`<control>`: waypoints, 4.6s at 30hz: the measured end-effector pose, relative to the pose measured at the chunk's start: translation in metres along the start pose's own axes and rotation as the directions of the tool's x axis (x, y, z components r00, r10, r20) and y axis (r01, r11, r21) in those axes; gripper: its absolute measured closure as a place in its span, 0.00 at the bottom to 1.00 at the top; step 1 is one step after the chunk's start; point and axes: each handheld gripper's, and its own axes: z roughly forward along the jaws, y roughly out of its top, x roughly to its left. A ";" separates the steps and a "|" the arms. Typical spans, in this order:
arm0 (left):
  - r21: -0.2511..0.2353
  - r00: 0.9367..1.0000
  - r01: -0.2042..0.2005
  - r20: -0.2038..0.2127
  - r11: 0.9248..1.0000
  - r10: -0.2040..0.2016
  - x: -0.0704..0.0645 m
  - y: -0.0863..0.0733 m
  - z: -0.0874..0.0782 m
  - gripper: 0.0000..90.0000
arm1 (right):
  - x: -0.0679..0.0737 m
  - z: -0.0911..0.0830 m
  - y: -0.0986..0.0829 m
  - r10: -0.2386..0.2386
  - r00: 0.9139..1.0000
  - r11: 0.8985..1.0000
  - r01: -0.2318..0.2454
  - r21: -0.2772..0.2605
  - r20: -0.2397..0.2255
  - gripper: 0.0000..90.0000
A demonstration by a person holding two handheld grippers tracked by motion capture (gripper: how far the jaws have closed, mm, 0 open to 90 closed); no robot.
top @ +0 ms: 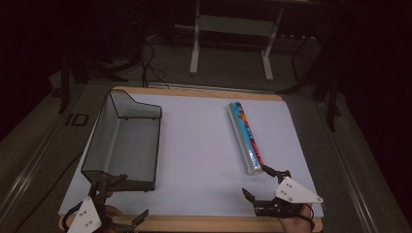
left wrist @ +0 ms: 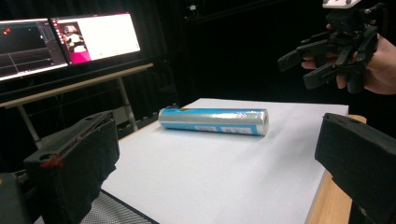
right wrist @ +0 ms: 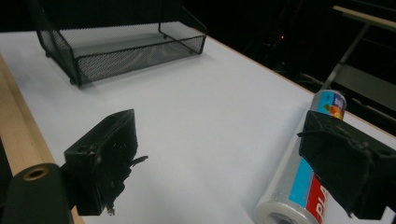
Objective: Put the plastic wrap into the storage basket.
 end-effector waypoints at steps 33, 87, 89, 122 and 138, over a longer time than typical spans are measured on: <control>-0.004 1.000 0.018 0.002 1.000 -0.018 -0.001 -0.001 -0.001 0.01 | -0.017 0.027 0.058 -0.022 0.997 0.998 0.027 0.054 -0.077 0.13; 0.002 1.000 0.025 0.018 1.000 -0.025 -0.001 -0.002 -0.001 0.01 | -0.148 0.175 0.030 0.235 0.949 0.859 -0.305 0.411 0.213 0.15; 0.000 0.999 0.026 0.020 1.000 -0.026 -0.001 -0.002 -0.001 0.01 | -0.150 0.182 0.027 0.251 0.941 0.837 -0.329 0.438 0.226 0.15; 0.021 1.000 0.010 0.016 1.000 -0.010 -0.003 -0.004 -0.001 0.01 | -0.172 0.245 0.013 0.342 0.853 0.407 -0.512 0.757 0.393 0.19; 0.022 1.000 0.008 0.017 1.000 -0.009 -0.003 -0.004 -0.001 0.01 | -0.174 0.260 0.005 0.309 0.861 0.329 -0.494 0.805 0.403 0.31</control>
